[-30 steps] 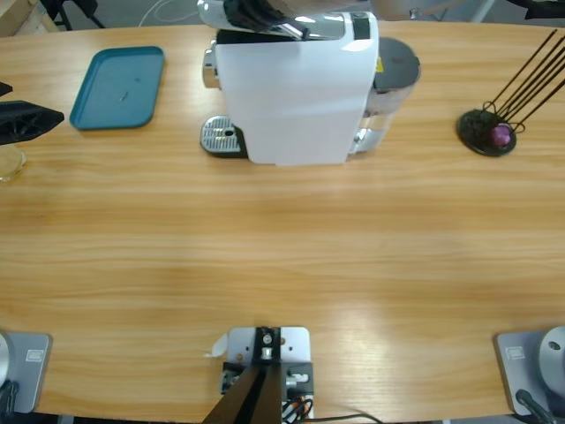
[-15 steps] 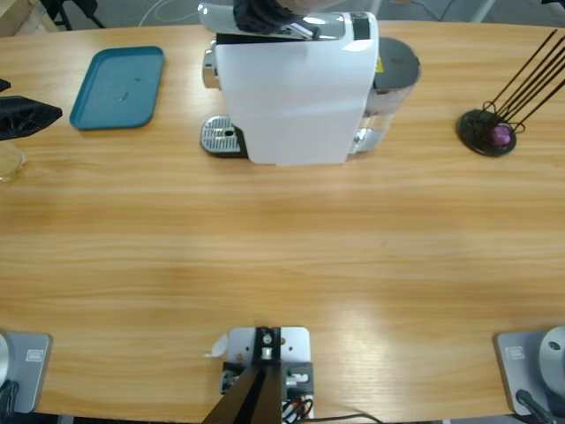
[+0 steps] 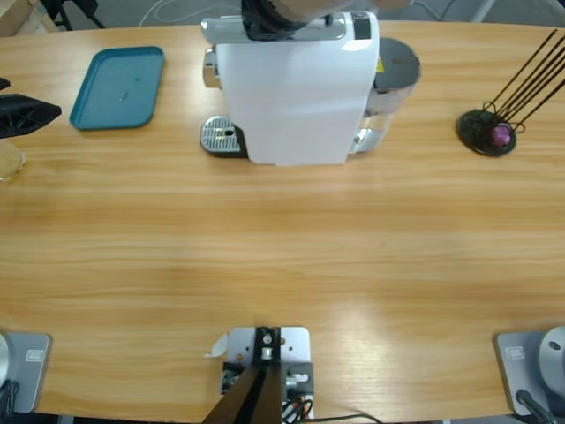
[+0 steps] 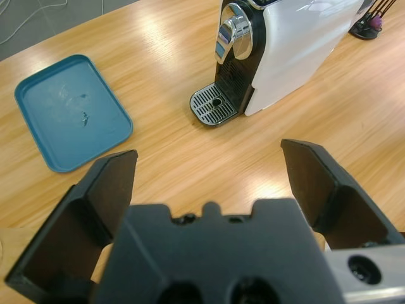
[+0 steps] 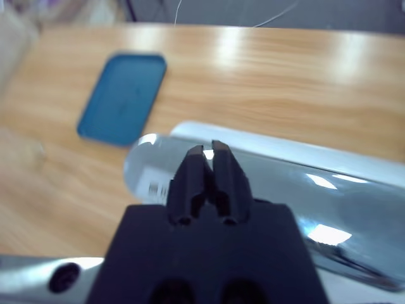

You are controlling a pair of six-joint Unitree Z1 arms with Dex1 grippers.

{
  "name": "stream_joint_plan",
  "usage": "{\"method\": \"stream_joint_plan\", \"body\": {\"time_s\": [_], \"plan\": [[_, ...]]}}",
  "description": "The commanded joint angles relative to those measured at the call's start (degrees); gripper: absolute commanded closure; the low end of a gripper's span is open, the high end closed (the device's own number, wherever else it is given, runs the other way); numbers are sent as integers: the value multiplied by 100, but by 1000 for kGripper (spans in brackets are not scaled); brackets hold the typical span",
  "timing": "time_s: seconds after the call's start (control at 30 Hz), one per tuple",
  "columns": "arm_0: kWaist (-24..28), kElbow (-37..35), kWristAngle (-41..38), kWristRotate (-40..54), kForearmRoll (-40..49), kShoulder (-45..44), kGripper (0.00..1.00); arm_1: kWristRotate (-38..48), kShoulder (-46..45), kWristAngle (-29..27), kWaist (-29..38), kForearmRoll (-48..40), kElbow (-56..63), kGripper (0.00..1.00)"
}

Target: Pour coffee

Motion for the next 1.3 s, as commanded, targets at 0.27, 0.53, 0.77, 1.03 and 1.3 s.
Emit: {"method": "stream_joint_plan", "body": {"time_s": [0.27, 0.53, 0.77, 1.03, 1.3], "plan": [[1301, -215, 727, -208, 1216, -13, 0, -1209, -2729, -241, 148, 1184, 977, 0], [1511, 105, 2065, -1264, 1417, 339, 0, -1156, -3927, -313, 157, 1718, 2487, 0], [2368, 613, 2121, -2493, 1872, 140, 0, -938, -4622, -178, 157, 1889, 3443, 0], [3248, 1724, 1947, -2286, 283, 300, 0, -892, -4942, -32, 157, 2341, 3800, 0], [3269, 2416, 2028, -1344, -1461, 1058, 0, -861, -4511, 126, 157, 2680, 3726, 0]]}}
